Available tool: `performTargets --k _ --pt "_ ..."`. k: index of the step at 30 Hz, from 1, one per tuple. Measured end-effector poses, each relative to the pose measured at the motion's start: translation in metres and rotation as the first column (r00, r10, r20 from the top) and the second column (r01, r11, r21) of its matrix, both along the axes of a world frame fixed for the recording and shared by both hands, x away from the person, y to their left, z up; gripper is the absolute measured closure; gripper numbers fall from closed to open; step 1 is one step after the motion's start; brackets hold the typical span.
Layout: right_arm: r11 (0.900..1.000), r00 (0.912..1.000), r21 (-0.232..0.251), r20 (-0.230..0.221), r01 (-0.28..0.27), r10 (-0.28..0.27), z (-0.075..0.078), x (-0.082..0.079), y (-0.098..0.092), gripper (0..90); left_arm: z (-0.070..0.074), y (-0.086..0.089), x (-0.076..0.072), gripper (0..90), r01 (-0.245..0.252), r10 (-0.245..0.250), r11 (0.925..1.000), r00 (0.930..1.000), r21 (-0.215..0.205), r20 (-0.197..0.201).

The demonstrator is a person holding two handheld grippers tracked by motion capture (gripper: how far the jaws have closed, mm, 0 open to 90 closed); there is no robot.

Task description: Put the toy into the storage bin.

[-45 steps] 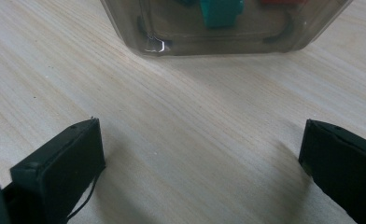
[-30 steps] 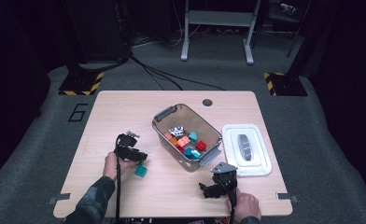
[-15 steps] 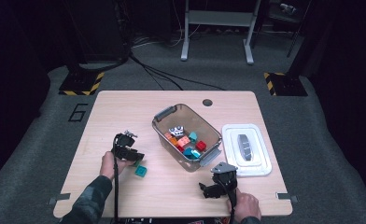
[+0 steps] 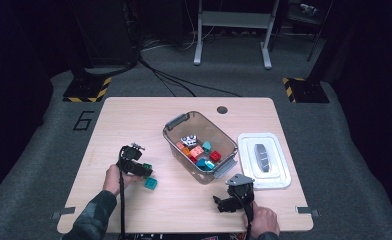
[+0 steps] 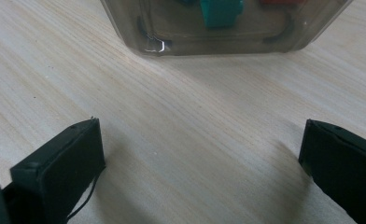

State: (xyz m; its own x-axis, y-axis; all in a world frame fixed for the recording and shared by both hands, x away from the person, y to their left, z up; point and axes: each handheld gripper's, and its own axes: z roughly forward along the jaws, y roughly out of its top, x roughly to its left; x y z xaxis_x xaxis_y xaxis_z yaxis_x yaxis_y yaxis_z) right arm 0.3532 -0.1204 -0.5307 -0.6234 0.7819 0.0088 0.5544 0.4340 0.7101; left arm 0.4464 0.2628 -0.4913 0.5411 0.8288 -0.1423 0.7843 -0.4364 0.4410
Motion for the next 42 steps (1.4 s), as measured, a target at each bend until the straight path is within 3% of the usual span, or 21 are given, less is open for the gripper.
performTargets --k 1,8,18,26,33,42 --pt "1.0 1.0 -0.001 0.0 -0.001 0.001 0.0 0.0 0.0 0.0 -0.001 0.001 -0.001 56.4 -0.006 0.006 1.0 1.0 0.0 -0.004" --pt "1.0 1.0 -0.008 0.003 -0.007 0.007 0.0 0.0 -0.001 0.0 0.006 0.004 -0.001 59.2 0.0 0.0 1.0 0.9998 -0.006 0.018" --pt "1.0 1.0 -0.007 0.004 -0.009 0.009 0.0 0.0 -0.001 0.0 0.028 0.008 0.0 59.3 0.005 -0.003 0.9995 0.9975 -0.03 0.071" --pt "1.0 1.0 -0.007 0.003 -0.009 0.009 0.0 0.0 -0.001 0.0 0.055 0.006 0.0 59.3 0.033 -0.027 0.9981 0.9943 -0.052 0.103" --pt "1.0 1.0 -0.007 0.003 -0.009 0.009 0.0 0.0 -0.001 0.0 0.082 -0.006 -0.001 59.3 0.062 -0.053 0.997 0.9853 -0.046 0.162" --pt "1.0 1.0 -0.006 0.001 -0.007 0.007 0.0 0.0 -0.001 0.0 0.11 -0.023 -0.003 59.3 0.089 -0.076 0.9943 0.9756 -0.059 0.206"
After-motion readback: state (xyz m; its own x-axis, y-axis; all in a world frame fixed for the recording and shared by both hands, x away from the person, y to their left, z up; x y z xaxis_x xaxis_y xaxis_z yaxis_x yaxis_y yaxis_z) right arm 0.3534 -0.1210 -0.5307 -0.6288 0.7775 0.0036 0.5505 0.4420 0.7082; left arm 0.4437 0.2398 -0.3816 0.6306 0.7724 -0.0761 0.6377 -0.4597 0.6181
